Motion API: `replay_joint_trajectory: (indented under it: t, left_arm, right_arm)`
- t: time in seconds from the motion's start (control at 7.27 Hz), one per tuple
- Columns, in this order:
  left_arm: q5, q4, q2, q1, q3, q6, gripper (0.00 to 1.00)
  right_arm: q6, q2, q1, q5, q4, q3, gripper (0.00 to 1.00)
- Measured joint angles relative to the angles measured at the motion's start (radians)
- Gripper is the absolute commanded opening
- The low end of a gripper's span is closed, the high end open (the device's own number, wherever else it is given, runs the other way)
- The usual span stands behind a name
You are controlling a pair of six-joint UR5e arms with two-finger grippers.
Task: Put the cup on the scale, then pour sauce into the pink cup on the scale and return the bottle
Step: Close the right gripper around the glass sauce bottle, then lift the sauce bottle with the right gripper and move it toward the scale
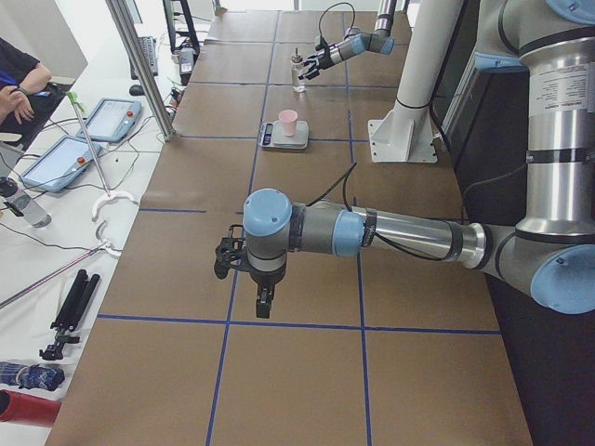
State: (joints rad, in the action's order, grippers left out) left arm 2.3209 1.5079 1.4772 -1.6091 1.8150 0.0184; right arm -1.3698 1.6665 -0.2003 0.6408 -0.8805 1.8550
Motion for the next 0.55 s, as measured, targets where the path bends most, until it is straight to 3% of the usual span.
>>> replay_joint_trajectory:
  t: [0.28,0.55]
  left_arm:
    - [0.000,0.000,0.001,0.000,0.001,0.000,1.00]
    - [0.000,0.000,0.001,0.000,0.001,0.000,1.00]
  right_arm:
    - [0.004,-0.002,-0.010,0.000,0.000,-0.002,0.99]
    - [0.004,-0.003,-0.015,0.000,0.000,-0.004,0.90]
